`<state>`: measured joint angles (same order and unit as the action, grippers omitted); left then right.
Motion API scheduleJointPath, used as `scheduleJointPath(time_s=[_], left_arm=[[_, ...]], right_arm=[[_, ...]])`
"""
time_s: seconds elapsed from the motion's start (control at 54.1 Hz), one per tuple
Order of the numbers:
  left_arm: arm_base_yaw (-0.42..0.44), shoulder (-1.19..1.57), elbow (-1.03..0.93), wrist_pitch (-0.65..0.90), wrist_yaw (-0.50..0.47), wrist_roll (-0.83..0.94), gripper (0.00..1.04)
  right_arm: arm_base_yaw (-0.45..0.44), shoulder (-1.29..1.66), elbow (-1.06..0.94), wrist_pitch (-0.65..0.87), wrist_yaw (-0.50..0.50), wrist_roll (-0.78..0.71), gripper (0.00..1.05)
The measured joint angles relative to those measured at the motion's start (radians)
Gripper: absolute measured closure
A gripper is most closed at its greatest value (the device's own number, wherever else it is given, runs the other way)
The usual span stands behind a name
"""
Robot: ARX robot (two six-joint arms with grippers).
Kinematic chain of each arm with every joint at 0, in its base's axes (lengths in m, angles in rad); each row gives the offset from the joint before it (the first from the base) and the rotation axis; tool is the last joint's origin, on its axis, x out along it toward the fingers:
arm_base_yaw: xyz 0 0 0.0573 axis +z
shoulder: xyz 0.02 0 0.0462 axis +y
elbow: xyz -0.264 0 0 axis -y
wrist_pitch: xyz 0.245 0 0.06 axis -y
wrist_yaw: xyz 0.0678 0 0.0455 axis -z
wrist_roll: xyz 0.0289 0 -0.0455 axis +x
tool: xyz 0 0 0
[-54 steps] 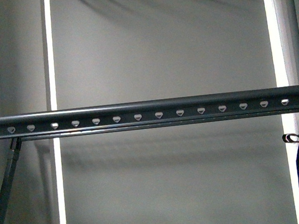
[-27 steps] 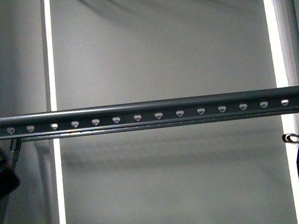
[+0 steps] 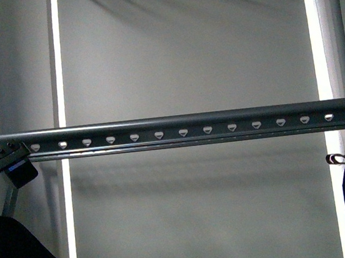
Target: Hang clothes on hanger
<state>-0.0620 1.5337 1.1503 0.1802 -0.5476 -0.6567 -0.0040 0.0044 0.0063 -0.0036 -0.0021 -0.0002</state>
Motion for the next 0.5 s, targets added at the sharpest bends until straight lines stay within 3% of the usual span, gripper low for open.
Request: scheduleJointPath(time_s=[0.037, 0.185, 0.499], left_arm=[[0.007, 0.008, 0.002, -0.008, -0.006, 0.001, 0.08], [0.028, 0.017, 0.0, -0.031, -0.019, 0.0, 0.38], [0.07, 0.009, -0.051, -0.043, 0.042, -0.013, 0.87]], right_arm=[[0.0, 0.0, 0.0, 0.0, 0.0, 0.0, 0.07], [0.0, 0.0, 0.0, 0.0, 0.0, 0.0, 0.07], [0.0, 0.0, 0.0, 0.0, 0.0, 0.0, 0.07]])
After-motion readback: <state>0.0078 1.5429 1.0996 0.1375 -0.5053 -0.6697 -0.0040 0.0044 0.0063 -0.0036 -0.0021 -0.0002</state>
